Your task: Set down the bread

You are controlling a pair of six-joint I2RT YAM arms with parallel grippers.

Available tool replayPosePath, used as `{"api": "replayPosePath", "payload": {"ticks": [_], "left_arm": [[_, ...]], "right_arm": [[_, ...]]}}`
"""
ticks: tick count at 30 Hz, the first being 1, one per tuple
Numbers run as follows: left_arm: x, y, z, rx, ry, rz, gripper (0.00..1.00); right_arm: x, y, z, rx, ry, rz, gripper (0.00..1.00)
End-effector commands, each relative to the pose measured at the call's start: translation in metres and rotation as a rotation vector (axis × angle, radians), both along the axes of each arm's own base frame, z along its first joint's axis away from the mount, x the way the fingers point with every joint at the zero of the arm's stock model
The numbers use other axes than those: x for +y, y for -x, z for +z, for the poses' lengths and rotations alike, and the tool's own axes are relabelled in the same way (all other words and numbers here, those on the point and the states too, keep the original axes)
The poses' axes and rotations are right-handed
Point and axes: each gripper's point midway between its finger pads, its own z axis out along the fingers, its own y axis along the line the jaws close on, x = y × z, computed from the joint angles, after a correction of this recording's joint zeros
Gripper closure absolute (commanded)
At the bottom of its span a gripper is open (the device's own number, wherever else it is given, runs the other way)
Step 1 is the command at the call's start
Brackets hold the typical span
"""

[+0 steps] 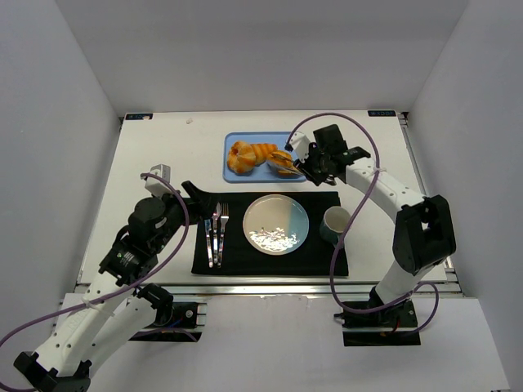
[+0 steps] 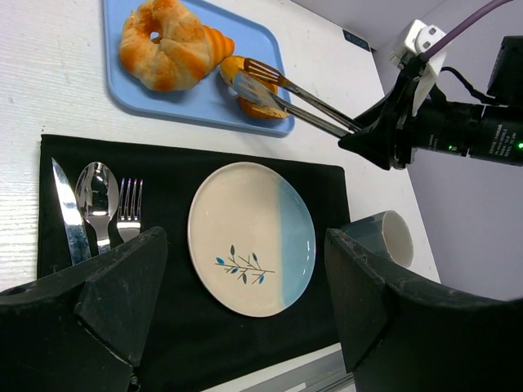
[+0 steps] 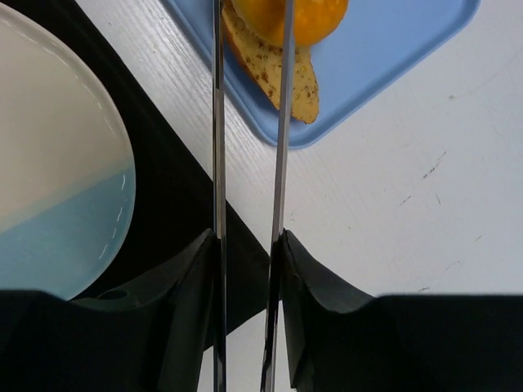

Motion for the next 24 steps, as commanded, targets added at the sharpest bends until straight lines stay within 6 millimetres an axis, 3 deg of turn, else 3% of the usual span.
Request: {"api": "replayPosePath", "payload": {"ticks": [1, 6, 8, 16, 21, 24], "left_arm": [[0.002, -0.002, 0.001, -0.01, 0.005, 0.013, 0.13], [0.0, -0.004, 0.0, -0.009, 0.001, 0.011, 0.13], [0.0, -0.004, 0.001, -0.012, 0.001, 0.011, 0.13], [0.0, -0.004, 0.0, -0.012, 0.004, 0.008, 0.12], [-0.001, -0.004, 0.0, -0.015, 0.01, 0.004, 0.12], [-0.002, -0.004, 0.001, -0.015, 0.009, 0.003, 0.12]], "right_arm": [[-0.004, -0.007, 0.012, -0.09, 0.027, 0.003, 0.62], [-0.002, 0.0, 0.022, -0.102, -0.001, 0.023, 0.77], [0.0, 0.006, 0.036, -0.123, -0.034, 0.031, 0.83], [0.004, 0.051, 0.083, -0.148, -0.182, 0.093, 0.9], [0.004, 0.089, 0.083, -0.107, -0.231, 0.169, 0.92], [0.002, 0.127, 0.068, -0.023, -0.228, 0.253, 0.92]]}}
